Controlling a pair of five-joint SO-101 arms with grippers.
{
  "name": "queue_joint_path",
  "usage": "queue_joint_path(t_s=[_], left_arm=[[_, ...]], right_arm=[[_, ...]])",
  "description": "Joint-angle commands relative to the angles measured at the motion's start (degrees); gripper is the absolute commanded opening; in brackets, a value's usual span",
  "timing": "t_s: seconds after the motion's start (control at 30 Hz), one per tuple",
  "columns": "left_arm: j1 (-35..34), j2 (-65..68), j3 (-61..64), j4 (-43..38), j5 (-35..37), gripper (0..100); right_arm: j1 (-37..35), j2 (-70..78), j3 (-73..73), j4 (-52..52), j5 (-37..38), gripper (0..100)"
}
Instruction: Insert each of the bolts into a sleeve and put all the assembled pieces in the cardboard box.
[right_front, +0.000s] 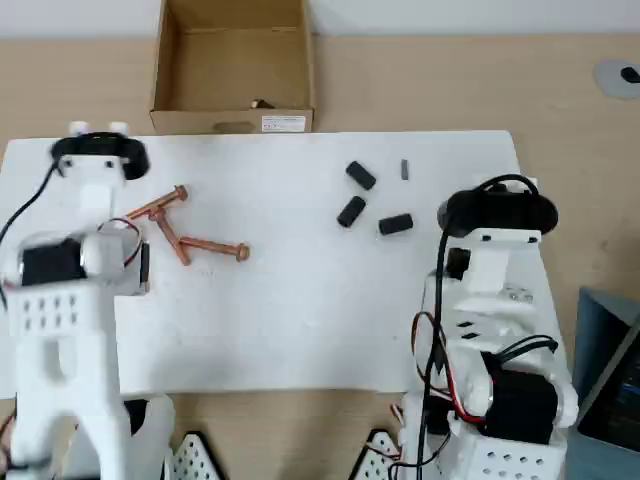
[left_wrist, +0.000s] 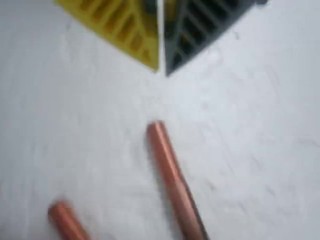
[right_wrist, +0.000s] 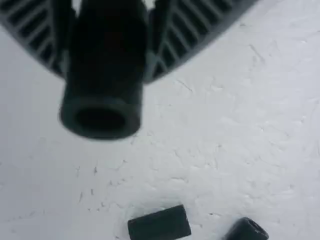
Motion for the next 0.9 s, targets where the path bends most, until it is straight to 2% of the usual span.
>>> queue_joint_path(t_s=[0.0,0.07,0.13,0.27,0.4,0.63,0.73,0.87], left_arm=[[2.02,7.87,-7.12,3.96,-9.14,1],[4.75,11.21,-9.41,6.77,-14.33,1],[8.26,14.02,-11.52,8.09,-16.44,1],[14.33,18.51,-14.68,8.44,-21.27,1],[18.02,22.73,-16.09,8.09,-29.10,1],[18.99,31.43,-21.45,8.09,-42.90,3],[18.81,35.56,-25.32,8.09,-45.36,10],[18.99,39.96,-30.33,8.09,-46.24,12]], right_arm=[[0.75,-0.40,0.04,-1.58,-0.53,0.9],[0.75,-0.40,0.04,-1.58,-0.53,0.9],[0.75,-0.40,0.13,-1.58,-0.53,0.9],[0.75,-0.40,0.13,-1.58,-0.53,0.9],[0.75,-0.40,0.13,-1.58,-0.53,0.9],[0.75,-0.40,0.13,-1.58,-0.53,0.9],[0.75,-0.40,0.84,-1.67,-0.53,0.9],[0.75,-0.40,2.15,-2.81,-0.53,0.9]])
